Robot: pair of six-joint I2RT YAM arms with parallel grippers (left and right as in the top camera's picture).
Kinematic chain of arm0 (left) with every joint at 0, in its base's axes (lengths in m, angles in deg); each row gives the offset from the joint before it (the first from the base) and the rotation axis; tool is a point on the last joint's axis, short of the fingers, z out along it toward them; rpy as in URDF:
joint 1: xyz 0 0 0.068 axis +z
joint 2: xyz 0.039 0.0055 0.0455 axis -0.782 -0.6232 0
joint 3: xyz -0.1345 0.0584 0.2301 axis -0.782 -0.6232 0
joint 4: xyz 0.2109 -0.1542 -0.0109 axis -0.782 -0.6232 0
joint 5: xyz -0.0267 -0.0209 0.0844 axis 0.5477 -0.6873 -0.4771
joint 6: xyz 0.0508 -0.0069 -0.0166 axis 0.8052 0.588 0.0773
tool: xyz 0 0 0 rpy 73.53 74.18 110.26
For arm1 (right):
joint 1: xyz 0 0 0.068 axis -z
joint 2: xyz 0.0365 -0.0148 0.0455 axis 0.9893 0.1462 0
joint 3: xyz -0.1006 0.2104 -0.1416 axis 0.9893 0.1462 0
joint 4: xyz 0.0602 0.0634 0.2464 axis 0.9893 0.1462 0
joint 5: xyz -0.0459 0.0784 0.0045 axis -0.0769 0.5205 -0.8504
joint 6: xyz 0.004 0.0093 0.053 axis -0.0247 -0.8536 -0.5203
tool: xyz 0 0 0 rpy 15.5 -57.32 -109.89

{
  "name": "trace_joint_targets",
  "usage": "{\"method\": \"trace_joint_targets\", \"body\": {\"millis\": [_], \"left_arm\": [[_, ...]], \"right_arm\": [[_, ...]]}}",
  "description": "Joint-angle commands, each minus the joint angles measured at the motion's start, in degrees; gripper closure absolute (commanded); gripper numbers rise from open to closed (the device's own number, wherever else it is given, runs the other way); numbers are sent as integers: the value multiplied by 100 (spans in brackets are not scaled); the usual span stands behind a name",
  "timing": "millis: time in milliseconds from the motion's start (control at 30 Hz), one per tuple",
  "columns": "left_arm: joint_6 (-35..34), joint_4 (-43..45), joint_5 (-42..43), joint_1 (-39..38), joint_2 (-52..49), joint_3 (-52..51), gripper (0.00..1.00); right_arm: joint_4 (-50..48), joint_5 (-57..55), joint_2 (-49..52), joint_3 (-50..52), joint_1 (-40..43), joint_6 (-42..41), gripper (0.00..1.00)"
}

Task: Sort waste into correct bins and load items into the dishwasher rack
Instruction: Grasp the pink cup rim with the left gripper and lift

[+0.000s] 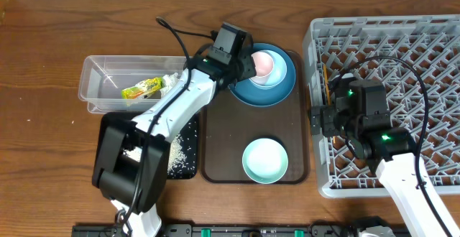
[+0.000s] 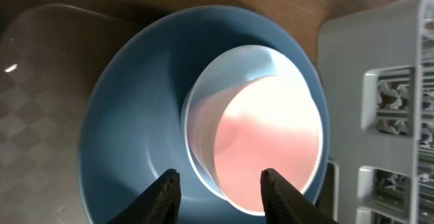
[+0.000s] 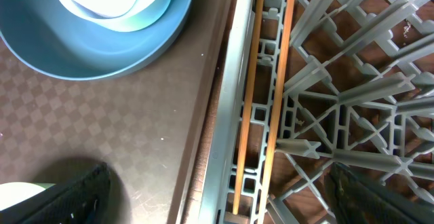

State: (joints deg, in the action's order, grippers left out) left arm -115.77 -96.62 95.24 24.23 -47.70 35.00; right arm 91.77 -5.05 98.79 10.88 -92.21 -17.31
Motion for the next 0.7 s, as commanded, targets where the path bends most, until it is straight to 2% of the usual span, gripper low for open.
{"method": "trace_joint_targets", "body": {"millis": [0, 267, 500, 667], "left_arm": [[2, 81, -92, -13, -199, 83, 59], [4, 212, -94, -11, -367, 81, 60], [4, 229, -94, -11, -365, 81, 76], [4, 188, -94, -20, -365, 72, 78]], "right_arm": [[-13, -52, -2, -83, -17, 70, 1], [-13, -50, -2, -83, -17, 70, 1], [-15, -52, -2, -83, -17, 70, 1], [-13, -52, -2, -83, -17, 70, 1]]}}
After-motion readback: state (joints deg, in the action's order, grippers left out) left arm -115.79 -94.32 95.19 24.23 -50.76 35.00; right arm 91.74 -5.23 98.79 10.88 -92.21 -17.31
